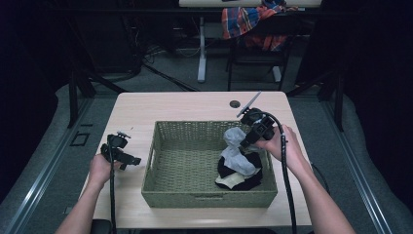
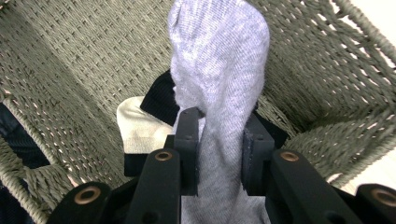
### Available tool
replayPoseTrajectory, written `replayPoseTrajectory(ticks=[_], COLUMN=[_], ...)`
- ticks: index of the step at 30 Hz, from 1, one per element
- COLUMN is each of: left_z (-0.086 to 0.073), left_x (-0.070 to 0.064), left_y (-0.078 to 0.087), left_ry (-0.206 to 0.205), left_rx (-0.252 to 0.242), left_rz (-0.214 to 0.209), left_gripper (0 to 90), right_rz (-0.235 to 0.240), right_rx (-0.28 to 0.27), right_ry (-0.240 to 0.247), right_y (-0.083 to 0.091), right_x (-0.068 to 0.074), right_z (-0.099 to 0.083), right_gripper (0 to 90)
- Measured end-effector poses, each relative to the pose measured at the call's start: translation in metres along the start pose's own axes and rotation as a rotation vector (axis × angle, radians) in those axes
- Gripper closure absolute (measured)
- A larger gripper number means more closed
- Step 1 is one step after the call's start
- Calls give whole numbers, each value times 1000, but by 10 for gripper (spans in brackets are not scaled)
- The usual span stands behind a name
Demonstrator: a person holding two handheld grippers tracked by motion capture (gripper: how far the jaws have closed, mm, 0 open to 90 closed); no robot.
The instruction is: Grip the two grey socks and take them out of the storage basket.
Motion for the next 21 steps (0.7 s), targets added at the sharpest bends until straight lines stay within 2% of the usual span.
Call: replayPoseTrajectory(ticks=[2, 5, 6, 11, 16, 21], left_z=[1, 3, 3, 1, 3, 1], left_x=[0, -3, -3, -1, -3, -1], left_y=[-1, -2, -2, -1, -1, 2], left_ry=[-1, -15, -14, -1, -13, 0], left_rx=[1, 3, 4, -2, -2, -10], left_rz=[1, 2, 0, -1, -3, 4], left_gripper=[0, 0, 0, 0, 0, 0], right_rz=[-7, -2, -8, -6, -26, -49], right_rx=[0, -18, -9, -36, -53, -68], right_ry=[10, -9, -9, -28, -51, -78], right_y=[4, 5, 7, 15, 23, 33], right_x=[-2, -5, -6, -12, -21, -33], right_z=[1, 0, -1, -2, -4, -8], right_gripper=[729, 729, 729, 730, 730, 730])
Point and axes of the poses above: each handheld gripper's, and its own axes: y roughly backward along the jaws, z roughly out of its top, x roughly to its left, the point moved 5 cm from there along -y, roughly forward along the jaws, and after that the axes turned 14 degrees about -y, right-handed, at the moved point
